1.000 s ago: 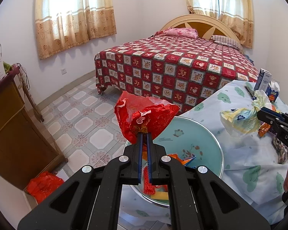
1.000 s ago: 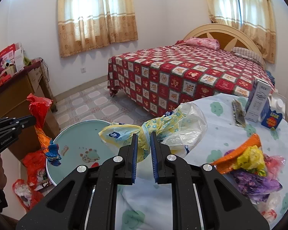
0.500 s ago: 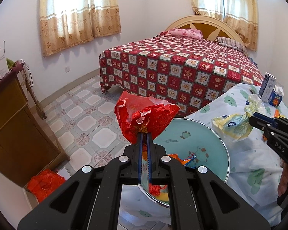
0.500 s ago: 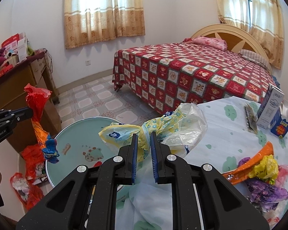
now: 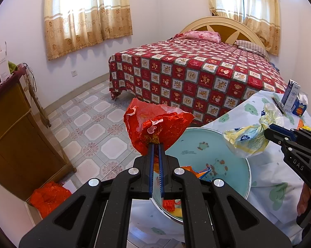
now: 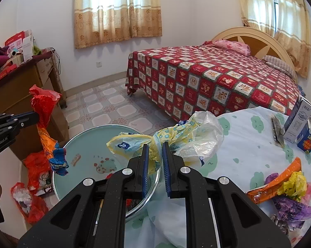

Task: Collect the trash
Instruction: 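Carry the red foil bag and yellow-white bag over the teal bucket with both grippers, then open both grippers to drop the two bags into the bucket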

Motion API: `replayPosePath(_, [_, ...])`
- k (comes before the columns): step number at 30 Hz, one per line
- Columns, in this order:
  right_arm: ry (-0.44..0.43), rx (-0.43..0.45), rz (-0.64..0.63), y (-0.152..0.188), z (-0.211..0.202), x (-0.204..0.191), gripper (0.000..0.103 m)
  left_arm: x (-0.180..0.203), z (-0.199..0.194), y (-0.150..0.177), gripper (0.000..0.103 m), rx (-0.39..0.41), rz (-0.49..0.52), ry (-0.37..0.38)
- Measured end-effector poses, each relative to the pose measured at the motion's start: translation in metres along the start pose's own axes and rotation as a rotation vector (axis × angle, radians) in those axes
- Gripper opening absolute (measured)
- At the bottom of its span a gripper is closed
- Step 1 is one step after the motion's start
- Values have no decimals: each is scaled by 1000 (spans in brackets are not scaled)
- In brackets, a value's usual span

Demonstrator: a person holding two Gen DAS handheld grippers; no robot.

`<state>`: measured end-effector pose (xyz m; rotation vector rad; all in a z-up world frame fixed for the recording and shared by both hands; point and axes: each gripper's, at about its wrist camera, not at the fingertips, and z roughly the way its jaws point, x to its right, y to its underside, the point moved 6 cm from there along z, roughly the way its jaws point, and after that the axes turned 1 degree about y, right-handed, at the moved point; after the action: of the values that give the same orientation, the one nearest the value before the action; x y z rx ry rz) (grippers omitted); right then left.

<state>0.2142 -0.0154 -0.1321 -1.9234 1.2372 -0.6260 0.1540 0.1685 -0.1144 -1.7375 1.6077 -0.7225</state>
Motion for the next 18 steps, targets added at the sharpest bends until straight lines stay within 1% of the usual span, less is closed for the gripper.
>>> replayPosePath(7, [-2, -6, -3, 0, 1, -2, 14, -3, 2, 1, 4, -7, 1, 6])
replayPosePath(18, [-15, -17, -8, 4, 4, -5, 14, 8, 3, 4, 6, -18, 10, 28])
